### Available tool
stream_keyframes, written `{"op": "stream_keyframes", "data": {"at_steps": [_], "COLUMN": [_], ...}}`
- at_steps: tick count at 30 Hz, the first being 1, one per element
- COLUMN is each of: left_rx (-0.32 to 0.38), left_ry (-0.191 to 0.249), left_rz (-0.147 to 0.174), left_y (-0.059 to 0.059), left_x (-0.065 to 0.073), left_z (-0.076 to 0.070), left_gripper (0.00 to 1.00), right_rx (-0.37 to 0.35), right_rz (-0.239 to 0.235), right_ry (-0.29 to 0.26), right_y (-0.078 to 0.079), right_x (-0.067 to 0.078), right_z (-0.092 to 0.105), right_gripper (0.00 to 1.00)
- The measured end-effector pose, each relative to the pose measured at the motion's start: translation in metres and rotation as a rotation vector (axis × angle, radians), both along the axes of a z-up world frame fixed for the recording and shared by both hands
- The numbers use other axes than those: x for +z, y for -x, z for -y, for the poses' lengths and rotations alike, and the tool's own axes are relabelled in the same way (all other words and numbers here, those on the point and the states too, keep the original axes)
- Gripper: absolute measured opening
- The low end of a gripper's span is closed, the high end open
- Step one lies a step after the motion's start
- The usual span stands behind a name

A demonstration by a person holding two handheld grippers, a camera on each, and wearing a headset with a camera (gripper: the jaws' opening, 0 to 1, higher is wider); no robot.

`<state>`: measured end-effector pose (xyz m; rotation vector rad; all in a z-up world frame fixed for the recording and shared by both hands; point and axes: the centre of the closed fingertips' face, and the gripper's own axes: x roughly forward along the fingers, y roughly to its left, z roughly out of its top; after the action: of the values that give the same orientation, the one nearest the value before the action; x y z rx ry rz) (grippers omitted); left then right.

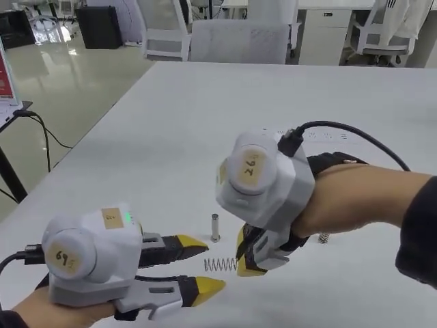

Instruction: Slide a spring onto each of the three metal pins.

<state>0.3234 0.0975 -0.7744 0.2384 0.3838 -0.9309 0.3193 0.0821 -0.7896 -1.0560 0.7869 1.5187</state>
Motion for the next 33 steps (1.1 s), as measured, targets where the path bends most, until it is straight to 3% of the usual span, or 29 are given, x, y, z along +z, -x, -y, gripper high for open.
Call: {"op": "stream_keyframes", "data": {"at_steps": [19, 33], "left_rx": [-0.048, -0.069], "left_ry": [-0.001, -0.017], "left_rz": [0.002, 0.002], "left_y": [0.0071, 0.0093], "left_x": [-0.0011, -0.0037], "left_z": [0.0066, 0.0088], "left_gripper": [0.09, 0.05], "right_rx": [0.054, 0.081], "right_rz": [-0.013, -0.017], "right_ry": [0.011, 0.019], "right_y": [0.0067, 0.0091], "right_x": [0.0022, 0.0031], "right_z": [0.0038, 0.0068], "right_gripper": [0.07, 0.07]}}
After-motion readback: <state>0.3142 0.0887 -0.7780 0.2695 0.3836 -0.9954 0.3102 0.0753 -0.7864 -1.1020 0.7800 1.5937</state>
